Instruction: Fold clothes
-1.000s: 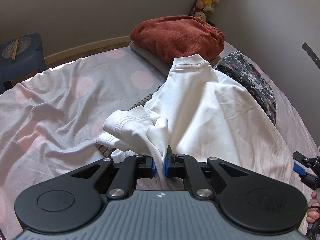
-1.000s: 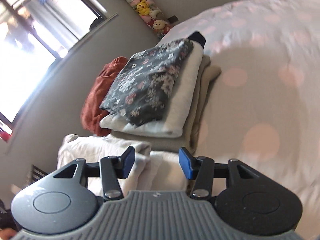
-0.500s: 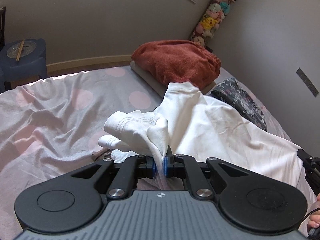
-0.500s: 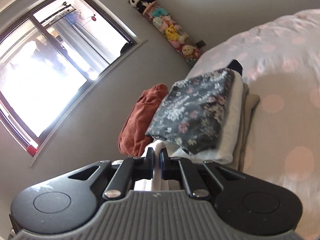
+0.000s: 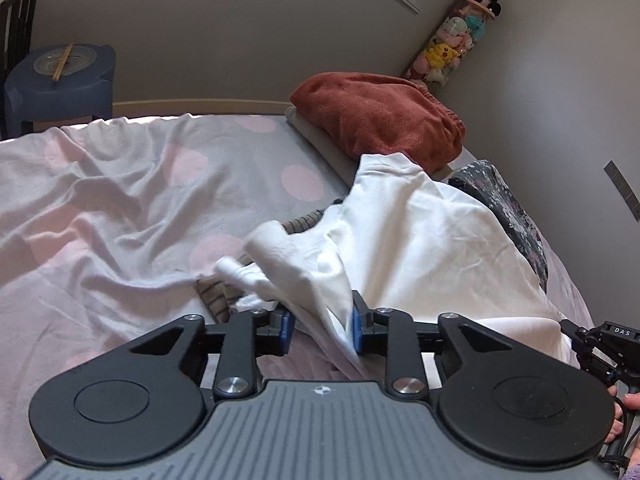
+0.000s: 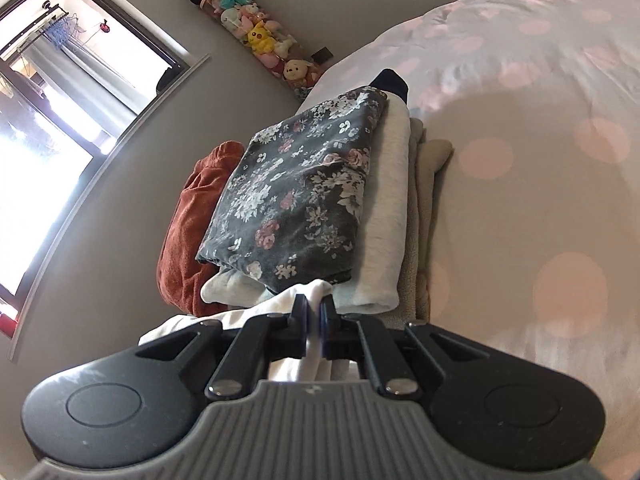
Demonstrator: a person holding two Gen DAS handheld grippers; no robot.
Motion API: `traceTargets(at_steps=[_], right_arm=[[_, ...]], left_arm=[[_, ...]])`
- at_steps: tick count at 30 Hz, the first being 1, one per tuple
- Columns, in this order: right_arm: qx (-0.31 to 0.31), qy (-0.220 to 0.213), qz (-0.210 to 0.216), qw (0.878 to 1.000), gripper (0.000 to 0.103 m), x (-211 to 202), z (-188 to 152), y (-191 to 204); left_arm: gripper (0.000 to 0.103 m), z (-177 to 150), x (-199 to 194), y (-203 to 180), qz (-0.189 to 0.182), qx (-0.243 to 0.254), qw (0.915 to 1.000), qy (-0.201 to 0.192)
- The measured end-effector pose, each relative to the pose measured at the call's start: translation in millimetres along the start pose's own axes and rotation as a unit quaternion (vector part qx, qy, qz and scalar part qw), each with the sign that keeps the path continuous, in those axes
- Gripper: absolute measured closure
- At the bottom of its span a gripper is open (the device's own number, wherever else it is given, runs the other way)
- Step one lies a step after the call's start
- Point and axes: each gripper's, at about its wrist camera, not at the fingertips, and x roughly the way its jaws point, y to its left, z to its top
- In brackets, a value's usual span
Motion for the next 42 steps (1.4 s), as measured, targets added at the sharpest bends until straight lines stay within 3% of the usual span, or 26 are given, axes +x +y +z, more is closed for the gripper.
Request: traceTargets(at_steps=[3,7,9,13,15,20,27,31,34,35,37,39,40,42], right_arm=[[-0.023,-0.009,-0.017,1.000,0.093,-8.8,1.0,6.8],[-0.055,-0.021,-0.040,0.997,0.071,-21.1,2.2,16.1],[-0.071,-0.027,-0.052,0.996,0.071,-27.3,2.9,20.7],[-0.096,-0.033,-0.055,0.993,0.068,-40.5,2.0,29.2],[-0.105,-0.032,-0.045,0.993,0.063,-47.6,0.4,32.9],[-0.099,-0.016,-0.030,0.995,0.062,-48.8,-7.9,33.1],[-0.076,0.000,-0.018,0.997,0.057,-37.3,-17.4,23.3],[-0.048,0.000,-0.004,0.999,0.057,-29.1,-18.1,16.0],[-0.026,-0.008,0.002,1.000,0.057,-23.2,-16.1,10.9],[-0.017,-0.011,0.003,1.000,0.057,-21.3,-15.1,9.0],[0.004,-0.012,0.008,1.000,0.057,-18.0,-12.3,3.5],[0.029,-0.018,0.019,0.999,0.058,-17.1,-11.0,-2.5],[0.039,-0.017,0.028,0.999,0.060,-16.5,-11.0,-4.8],[0.038,-0.017,0.041,0.998,0.075,-17.7,-11.9,-4.1]], left_arm=[[0.072,7.0,-7.9,9.4,0.015,0.017,0.9997,-0.004],[0.071,20.4,-18.2,15.2,0.059,0.042,0.9972,-0.018],[0.071,30.6,-21.3,16.7,0.063,0.055,0.9961,-0.028],[0.070,63.8,-11.9,2.8,0.019,0.112,0.9933,-0.022],[0.055,80.4,-2.6,-8.0,-0.011,0.134,0.9907,-0.022],[0.049,113.2,31.0,-40.3,-0.068,0.176,0.9819,-0.012],[0.044,131.3,100.8,-60.5,-0.105,0.181,0.9772,0.035],[0.043,131.7,140.6,-53.3,-0.129,0.146,0.9779,0.076],[0.044,132.4,145.9,-49.5,-0.148,0.125,0.9784,0.072],[0.046,132.7,147.7,-48.3,-0.154,0.118,0.9784,0.071],[0.064,133.1,151.3,-45.8,-0.167,0.104,0.9781,0.068],[0.093,133.6,154.9,-43.3,-0.180,0.089,0.9775,0.065],[0.101,133.8,156.7,-42.1,-0.186,0.082,0.9770,0.064],[0.102,135.3,158.1,-40.0,-0.193,0.071,0.9769,0.056]])
